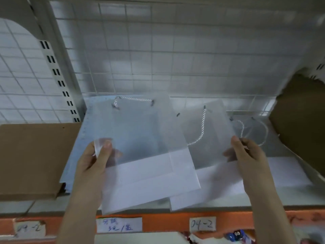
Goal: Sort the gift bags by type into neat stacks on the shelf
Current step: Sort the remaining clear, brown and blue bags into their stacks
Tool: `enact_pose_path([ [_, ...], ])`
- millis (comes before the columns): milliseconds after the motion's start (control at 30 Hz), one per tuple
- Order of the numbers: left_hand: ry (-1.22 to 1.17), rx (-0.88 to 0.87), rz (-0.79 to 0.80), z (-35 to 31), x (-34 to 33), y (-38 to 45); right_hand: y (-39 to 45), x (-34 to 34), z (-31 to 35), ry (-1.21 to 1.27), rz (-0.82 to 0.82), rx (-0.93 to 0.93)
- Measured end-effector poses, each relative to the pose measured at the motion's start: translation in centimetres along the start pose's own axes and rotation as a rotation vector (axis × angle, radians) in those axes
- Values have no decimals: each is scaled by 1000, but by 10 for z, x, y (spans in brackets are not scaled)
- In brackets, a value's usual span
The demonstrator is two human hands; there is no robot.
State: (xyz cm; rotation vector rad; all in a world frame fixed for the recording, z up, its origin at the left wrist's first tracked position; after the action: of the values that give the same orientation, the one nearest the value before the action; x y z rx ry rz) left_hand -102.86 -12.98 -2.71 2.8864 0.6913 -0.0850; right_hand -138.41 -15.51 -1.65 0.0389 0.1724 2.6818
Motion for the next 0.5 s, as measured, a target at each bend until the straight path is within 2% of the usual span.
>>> enact_pose_path([
  [133, 40, -1, -109, 3, -10, -18, 31, 13, -25, 20, 62, -95],
  [233, 102, -9, -212, 3, -3, -28, 48, 12, -43, 67, 37, -157],
  [300, 130, -21, -234, 1, -2, -34, 58, 12, -48, 51, 19, -126],
  [433, 157, -36, -236, -3, -7, -40, 73, 5, -46, -100, 14, -3],
  [500, 165, -42, -230, -3, -14, -41, 73, -8, -44, -316, 97, 47],
])
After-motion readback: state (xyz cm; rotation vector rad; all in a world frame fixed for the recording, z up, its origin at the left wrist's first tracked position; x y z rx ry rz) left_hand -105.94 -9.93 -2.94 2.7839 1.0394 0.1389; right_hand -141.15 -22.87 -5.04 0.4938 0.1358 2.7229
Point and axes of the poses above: each hand's wrist, its own y-axis towards the middle knuckle, its own x-axis out of the back of the hand, z = x × y, the point moved 8 cm from there along y, towards the middle knuckle, and after that the axes turned 8 degrees about y, right-handed, at the moved point
